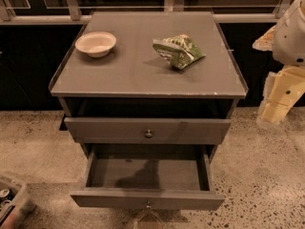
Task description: Close middle drawer
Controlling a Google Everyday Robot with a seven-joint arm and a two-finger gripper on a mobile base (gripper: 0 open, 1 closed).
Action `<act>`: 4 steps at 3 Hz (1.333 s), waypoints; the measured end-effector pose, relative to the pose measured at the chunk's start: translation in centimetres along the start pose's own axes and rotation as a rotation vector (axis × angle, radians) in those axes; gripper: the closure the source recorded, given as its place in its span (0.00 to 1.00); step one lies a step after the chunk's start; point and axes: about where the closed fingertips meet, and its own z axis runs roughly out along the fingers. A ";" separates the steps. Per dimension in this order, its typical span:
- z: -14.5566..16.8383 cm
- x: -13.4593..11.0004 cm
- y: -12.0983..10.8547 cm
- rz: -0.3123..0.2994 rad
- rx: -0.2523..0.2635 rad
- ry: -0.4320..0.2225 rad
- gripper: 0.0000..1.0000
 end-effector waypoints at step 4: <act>11.7 -2.0 9.4 0.209 -0.107 -0.329 0.00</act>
Offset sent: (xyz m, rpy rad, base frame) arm -0.0395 0.0421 -0.0672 0.2367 -0.0268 -0.0058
